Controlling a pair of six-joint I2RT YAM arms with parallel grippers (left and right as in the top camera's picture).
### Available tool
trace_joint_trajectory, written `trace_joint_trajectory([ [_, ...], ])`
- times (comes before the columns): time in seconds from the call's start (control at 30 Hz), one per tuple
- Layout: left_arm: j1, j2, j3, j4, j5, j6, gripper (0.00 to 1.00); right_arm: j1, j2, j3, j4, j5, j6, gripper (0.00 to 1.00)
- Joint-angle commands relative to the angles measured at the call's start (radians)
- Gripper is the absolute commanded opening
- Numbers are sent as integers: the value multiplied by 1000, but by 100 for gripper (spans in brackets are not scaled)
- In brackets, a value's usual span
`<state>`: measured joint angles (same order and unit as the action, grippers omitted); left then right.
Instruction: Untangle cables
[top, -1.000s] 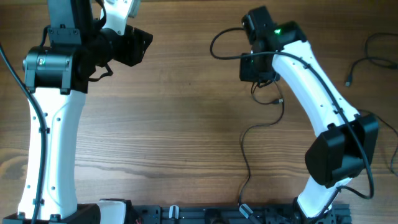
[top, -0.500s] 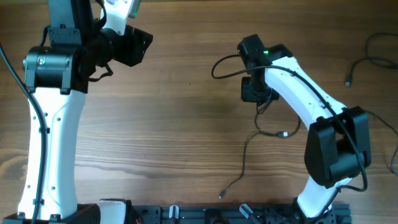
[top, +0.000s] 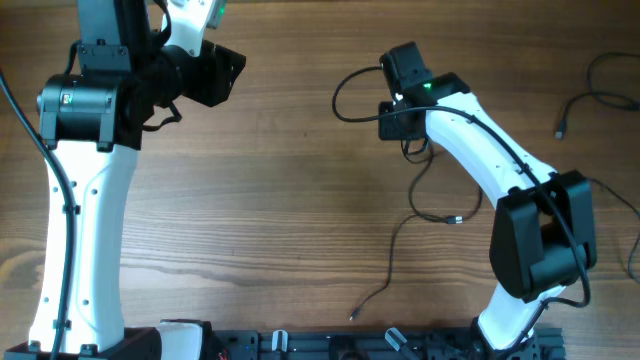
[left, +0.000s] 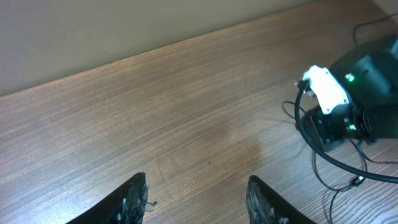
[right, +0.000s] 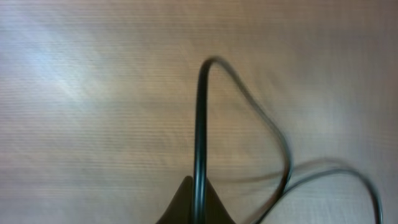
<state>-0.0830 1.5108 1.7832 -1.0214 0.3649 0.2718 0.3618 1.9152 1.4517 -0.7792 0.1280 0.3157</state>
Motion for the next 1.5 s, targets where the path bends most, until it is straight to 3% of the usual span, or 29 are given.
trace_joint_trajectory([
  [0.0,3,-13,1,3,-3,13,52,-23,-8,-5,93,-24,-106,5],
  [0.33,3,-13,1,3,-3,13,52,-102,-8,114,298,-91,-97,4],
  [0.63,3,-13,1,6,-3,13,53,-152,77,574,280,-133,-113,4],
  [0.8,3,-13,1,7,-3,13,53,-154,141,799,238,-156,-106,4],
  [1.0,3,-13,1,7,-3,13,53,-161,147,946,166,-156,-106,4],
  [1.47,3,-13,1,6,-2,12,54,-111,157,961,-259,-153,-77,6],
])
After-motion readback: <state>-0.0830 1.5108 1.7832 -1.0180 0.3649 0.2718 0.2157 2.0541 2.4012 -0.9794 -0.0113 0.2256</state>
